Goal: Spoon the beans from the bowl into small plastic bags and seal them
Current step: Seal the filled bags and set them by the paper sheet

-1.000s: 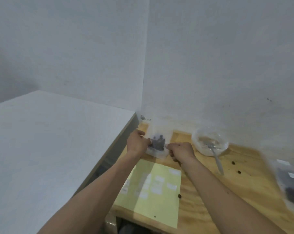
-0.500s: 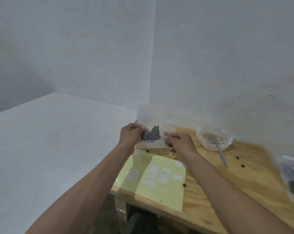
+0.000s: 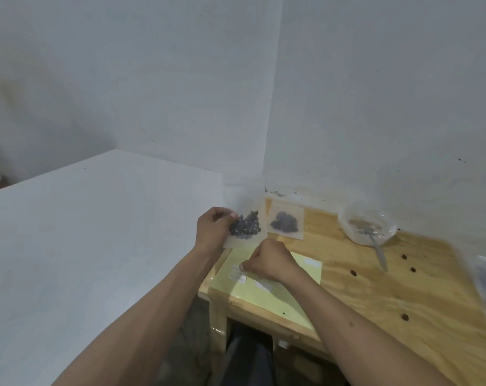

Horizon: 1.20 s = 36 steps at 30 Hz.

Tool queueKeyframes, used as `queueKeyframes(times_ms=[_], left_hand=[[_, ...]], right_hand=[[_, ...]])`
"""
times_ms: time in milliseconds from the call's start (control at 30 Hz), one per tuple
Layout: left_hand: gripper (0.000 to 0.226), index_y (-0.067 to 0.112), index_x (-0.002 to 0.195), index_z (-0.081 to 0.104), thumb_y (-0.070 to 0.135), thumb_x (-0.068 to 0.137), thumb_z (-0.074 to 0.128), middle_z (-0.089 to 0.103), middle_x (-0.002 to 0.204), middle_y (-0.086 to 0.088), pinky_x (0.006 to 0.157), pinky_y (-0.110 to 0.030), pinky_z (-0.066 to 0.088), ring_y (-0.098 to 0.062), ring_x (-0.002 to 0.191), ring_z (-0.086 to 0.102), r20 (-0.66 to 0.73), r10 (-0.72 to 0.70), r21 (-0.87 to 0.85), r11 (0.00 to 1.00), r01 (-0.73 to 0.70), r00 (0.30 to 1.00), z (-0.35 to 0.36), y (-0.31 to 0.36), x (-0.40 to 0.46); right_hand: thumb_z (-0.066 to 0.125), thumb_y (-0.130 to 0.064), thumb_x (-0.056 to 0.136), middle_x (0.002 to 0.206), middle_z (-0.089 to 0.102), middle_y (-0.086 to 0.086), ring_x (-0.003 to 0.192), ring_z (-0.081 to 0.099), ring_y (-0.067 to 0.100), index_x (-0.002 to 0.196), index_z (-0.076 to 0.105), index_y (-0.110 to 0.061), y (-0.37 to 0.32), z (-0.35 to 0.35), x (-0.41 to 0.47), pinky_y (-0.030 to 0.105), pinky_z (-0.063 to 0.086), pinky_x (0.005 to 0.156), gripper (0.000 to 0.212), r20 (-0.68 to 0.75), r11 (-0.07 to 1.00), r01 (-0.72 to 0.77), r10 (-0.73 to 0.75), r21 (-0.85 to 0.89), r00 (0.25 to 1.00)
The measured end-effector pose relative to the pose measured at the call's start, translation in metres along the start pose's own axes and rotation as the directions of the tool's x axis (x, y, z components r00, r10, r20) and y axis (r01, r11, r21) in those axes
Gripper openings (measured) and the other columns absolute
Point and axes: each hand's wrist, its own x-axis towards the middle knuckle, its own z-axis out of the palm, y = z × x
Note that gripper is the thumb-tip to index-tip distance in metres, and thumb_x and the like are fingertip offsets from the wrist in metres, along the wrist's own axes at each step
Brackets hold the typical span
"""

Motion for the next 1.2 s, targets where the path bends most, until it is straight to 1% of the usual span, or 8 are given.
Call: queueKeyframes(times_ms=[133,233,400,533,700,867,1000,1200], left_hand=[[0.010,0.008,0.097,0.071,0.006,0.089,0.067,0.070,0.083,-0.003,0.073,-0.036,0.053,-0.018,0.076,0.064,0.031,0.012,0.002,1.000,-0.012,0.999,-0.005,0.002,-0.003],[0.020,0.016,0.103,0.070,0.003,0.090,0.061,0.067,0.078,-0.007,0.064,-0.034,0.050,-0.019,0.068,0.060,0.078,0.000,-0.004,1.000,0.000,0.997,-0.007,0.003,-0.004],[0.027,0.027,0.094,0.073,0.007,0.087,0.057,0.075,0.086,-0.009,0.075,-0.045,0.055,-0.029,0.080,0.067,0.096,0.001,0.051,0.999,-0.006,0.995,-0.006,0.002,0.005],[0.010,0.017,0.094,0.072,0.017,0.092,0.062,0.078,0.090,-0.007,0.088,-0.048,0.054,-0.034,0.098,0.072,0.109,0.004,-0.014,1.000,-0.002,0.994,0.006,-0.001,0.008],[0.019,0.002,0.100,0.070,0.018,0.096,0.061,0.079,0.093,-0.001,0.081,-0.034,0.054,-0.019,0.093,0.075,0.159,0.058,-0.025,0.998,-0.055,0.986,0.028,0.005,-0.001],[0.021,0.006,0.109,0.067,0.020,0.096,0.060,0.079,0.095,-0.003,0.096,-0.047,0.050,-0.019,0.092,0.076,0.256,0.058,-0.060,0.997,-0.044,0.965,0.047,0.012,-0.009],[0.020,0.014,0.112,0.066,0.015,0.093,0.058,0.079,0.091,-0.006,0.082,-0.036,0.047,-0.023,0.091,0.074,0.320,0.070,-0.076,0.996,-0.048,0.945,0.059,0.016,-0.014],[0.018,0.016,0.104,0.067,0.031,0.096,0.063,0.079,0.092,-0.003,0.082,-0.038,0.045,-0.032,0.100,0.072,0.337,0.079,-0.060,0.996,-0.062,0.938,0.072,0.014,-0.015]], right_hand=[[0.074,-0.024,0.082,0.075,0.072,0.012,0.060,0.056,0.023,0.064,0.058,-0.012,-0.005,0.007,0.005,0.030,0.043,0.058,0.027,0.008,0.999,-0.026,0.026,-0.031,1.000],[0.066,-0.020,0.086,0.064,0.057,0.010,0.057,0.049,0.023,0.058,0.050,-0.011,0.000,0.005,0.008,0.031,0.040,0.058,0.033,0.042,1.000,0.000,0.000,0.015,0.999],[0.059,-0.018,0.100,0.072,0.062,0.014,0.069,0.069,0.017,0.067,0.055,-0.006,0.007,-0.016,-0.004,0.033,0.053,0.064,0.035,0.053,0.954,0.054,-0.073,0.295,0.996],[0.057,-0.026,0.102,0.093,0.074,0.017,0.083,0.070,0.028,0.089,0.070,0.001,0.010,-0.042,-0.009,0.045,0.059,0.079,0.033,-0.190,0.954,0.210,-0.170,0.215,0.967],[0.069,-0.039,0.092,0.111,0.069,0.001,0.095,0.066,0.012,0.084,0.073,-0.025,0.022,-0.080,0.012,0.031,0.053,0.080,0.017,-0.429,0.921,0.294,-0.165,0.256,0.888],[0.071,-0.039,0.091,0.120,0.063,0.000,0.111,0.060,0.017,0.077,0.065,-0.036,0.036,-0.096,0.023,0.029,0.046,0.087,0.016,-0.455,0.923,0.283,-0.141,0.261,0.879],[0.070,-0.040,0.092,0.115,0.061,0.001,0.103,0.062,0.020,0.075,0.061,-0.039,0.042,-0.099,0.024,0.032,0.048,0.088,0.019,-0.468,0.937,0.272,-0.145,0.217,0.872],[0.068,-0.037,0.094,0.112,0.050,-0.003,0.103,0.060,0.019,0.077,0.060,-0.035,0.051,-0.101,0.023,0.034,0.048,0.094,0.019,-0.499,0.955,0.249,-0.138,0.161,0.855]])
